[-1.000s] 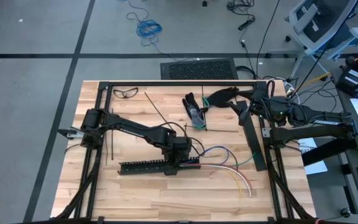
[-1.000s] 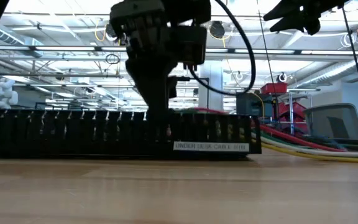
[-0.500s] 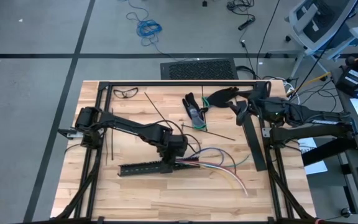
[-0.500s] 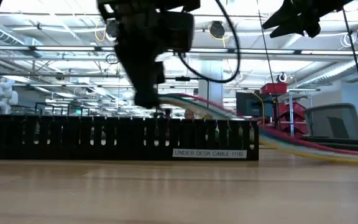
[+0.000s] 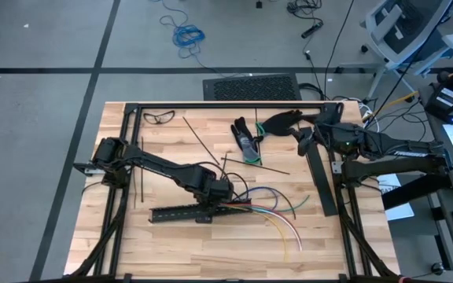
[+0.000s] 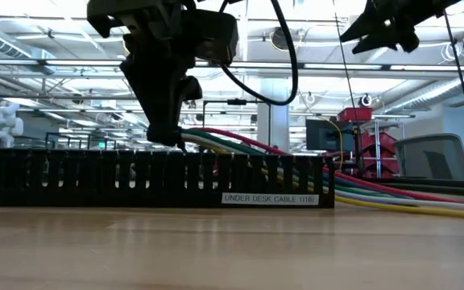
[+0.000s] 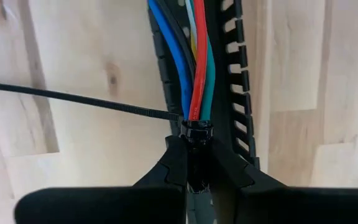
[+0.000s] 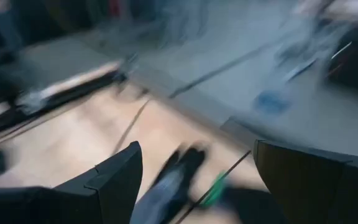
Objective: Ziptie cables
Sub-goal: Put the zip tied cable wires into the black cable duct
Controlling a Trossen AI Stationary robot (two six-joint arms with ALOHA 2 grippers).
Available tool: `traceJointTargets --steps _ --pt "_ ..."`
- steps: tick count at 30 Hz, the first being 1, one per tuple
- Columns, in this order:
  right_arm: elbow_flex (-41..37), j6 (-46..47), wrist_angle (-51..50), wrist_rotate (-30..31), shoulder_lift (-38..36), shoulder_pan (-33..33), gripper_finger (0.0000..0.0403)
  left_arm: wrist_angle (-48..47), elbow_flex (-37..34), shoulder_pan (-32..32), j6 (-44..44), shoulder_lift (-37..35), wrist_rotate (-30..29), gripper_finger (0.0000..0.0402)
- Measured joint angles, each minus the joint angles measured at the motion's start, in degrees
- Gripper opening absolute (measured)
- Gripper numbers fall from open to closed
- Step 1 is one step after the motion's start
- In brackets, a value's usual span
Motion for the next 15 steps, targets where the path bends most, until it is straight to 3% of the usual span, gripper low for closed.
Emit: traceJointTargets --steps 3,6,15 --pt "-0.5 7.0 -9.0 -10.6 3.6 0.8 0.0297 1.1 0.0 0.0 0.0 0.0 -0.3 0.0037" --pt "-3.9 11.4 -12.0 -16.0 8.0 3.6 0.0294 1.2 0.0 0.0 0.0 0.0 -0.3 0.0037" --pt "-8.4 16.0 -1.5 -19.7 24.1 11.0 0.0267 1.0 0.0 0.1 0.0 0.0 -0.5 0.0037"
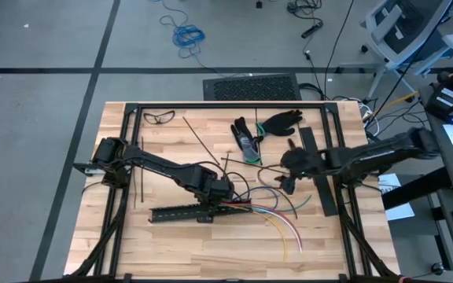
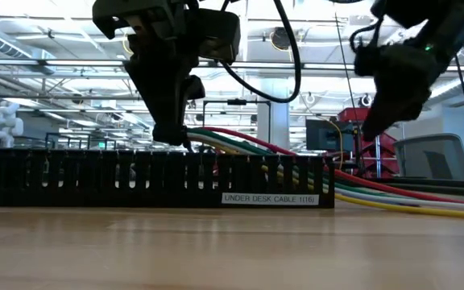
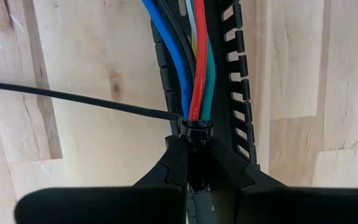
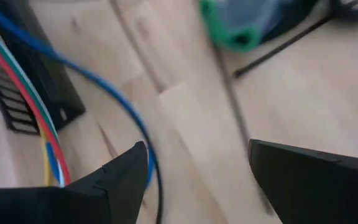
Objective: Ziptie cables
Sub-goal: Put the zip tied cable wires into the black cable duct
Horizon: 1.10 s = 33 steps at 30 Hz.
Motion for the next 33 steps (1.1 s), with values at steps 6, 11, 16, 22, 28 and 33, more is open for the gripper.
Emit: traceJointTargets --steps 6,11,16,22,28,33 --pt "-0.1 0.3 13.4 -2.5 11.6 3.0 0.0283 -0.1 0.0 0.0 0.0 0.0 0.0 0.0036" --pt "-0.1 -1.9 17.7 -4.5 16.6 4.0 0.0313 -0.2 0.0 0.0 0.0 0.0 0.0 0.0036" --pt "-0.1 -4.5 17.9 -1.3 17.5 3.9 0.0331 -0.3 0.0 0.0 0.0 0.0 -1.2 0.0036" --pt "-0.1 -5.7 17.9 -0.5 17.6 3.9 0.0336 -0.3 0.0 0.0 0.2 0.0 -2.5 0.0035" --pt "-0.1 -5.9 20.7 -0.3 18.7 3.9 0.0336 -0.3 0.0 0.0 0.8 0.0 -2.9 0.0035" --pt "-0.1 -5.9 26.4 -0.2 24.8 3.9 0.0336 -0.2 0.0 0.0 1.4 0.1 -3.6 0.0035"
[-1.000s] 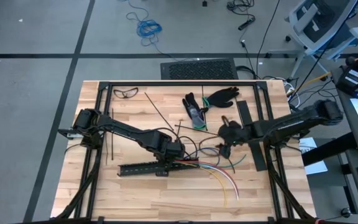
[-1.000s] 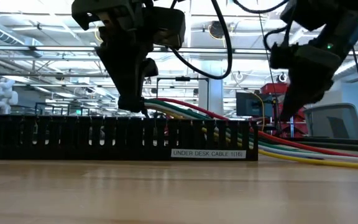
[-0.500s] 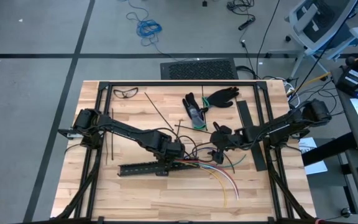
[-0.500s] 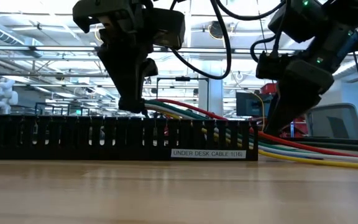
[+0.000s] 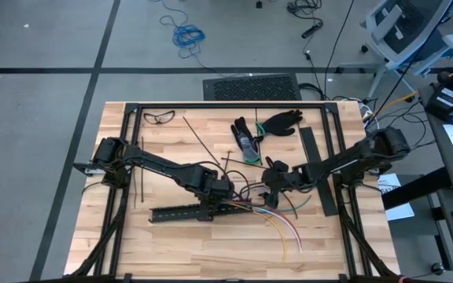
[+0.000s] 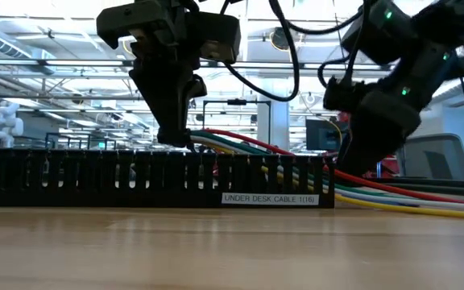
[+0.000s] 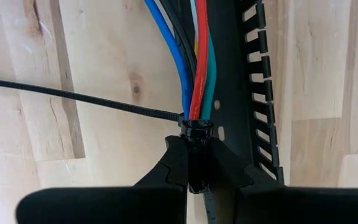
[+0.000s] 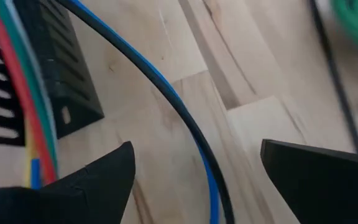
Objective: Ziptie cables
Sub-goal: Put the zip tied cable wires into the black cable duct
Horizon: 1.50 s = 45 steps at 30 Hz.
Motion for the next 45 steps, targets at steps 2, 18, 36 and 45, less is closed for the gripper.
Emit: traceJointTargets --steps 2,18,36,45 --pt "0.0 0.0 1.7 0.8 2.1 0.0 0.0336 0.0 0.0 0.0 0.0 0.0 -0.1 0.0035" --pt "0.3 2.4 1.1 4.8 6.2 2.9 0.004 0.0 0.0 0.0 0.0 0.0 -0.5 0.0035" --pt "-0.2 7.5 -6.1 -1.3 -3.7 5.6 0.0006 0.2 0.1 0.0 -1.6 0.0 -1.9 0.0035" --pt "-0.1 9.8 -7.8 -2.6 -8.3 5.8 0.0005 -0.6 0.1 0.0 -1.9 0.0 -3.0 0.0035"
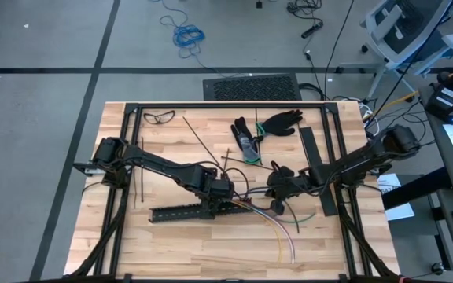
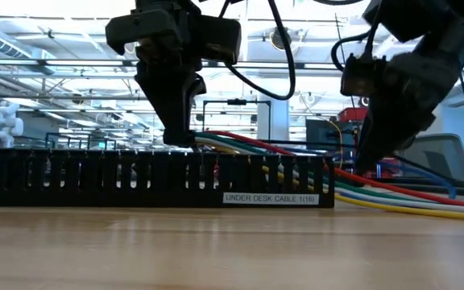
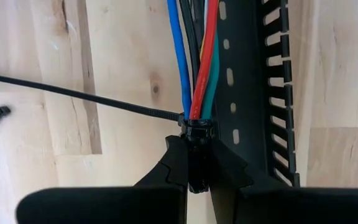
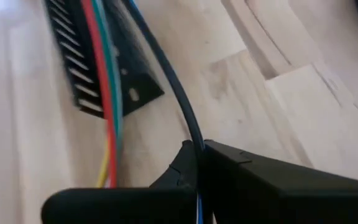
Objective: Ziptie cables
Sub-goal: Put the zip tied cable wires into the black cable duct
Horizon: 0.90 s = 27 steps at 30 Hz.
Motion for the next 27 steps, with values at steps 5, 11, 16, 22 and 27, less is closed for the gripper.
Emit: traceJointTargets --steps 5,11,16,22,27 --pt "0.0 0.8 0.4 -0.8 -1.7 1.4 0.0005 -0.7 0.0 -0.2 -2.7 0.0 0.8 0.0035" --pt "0.1 2.3 0.9 -0.8 -2.1 3.3 0.0005 -0.7 0.0 -0.5 -5.4 -1.7 2.2 0.0033" --pt "0.1 2.3 2.2 -0.9 -2.1 4.5 0.0005 -0.8 0.0 -1.0 -9.3 -3.7 3.3 0.0033" --pt "0.2 2.2 2.3 -0.6 -2.1 4.5 0.0004 0.0 0.0 -2.8 -13.0 -4.2 5.0 0.0033" --pt "0.2 2.0 2.0 -0.8 -1.8 4.5 0.0004 1.8 0.0 -4.5 -14.8 -3.2 4.8 0.0033"
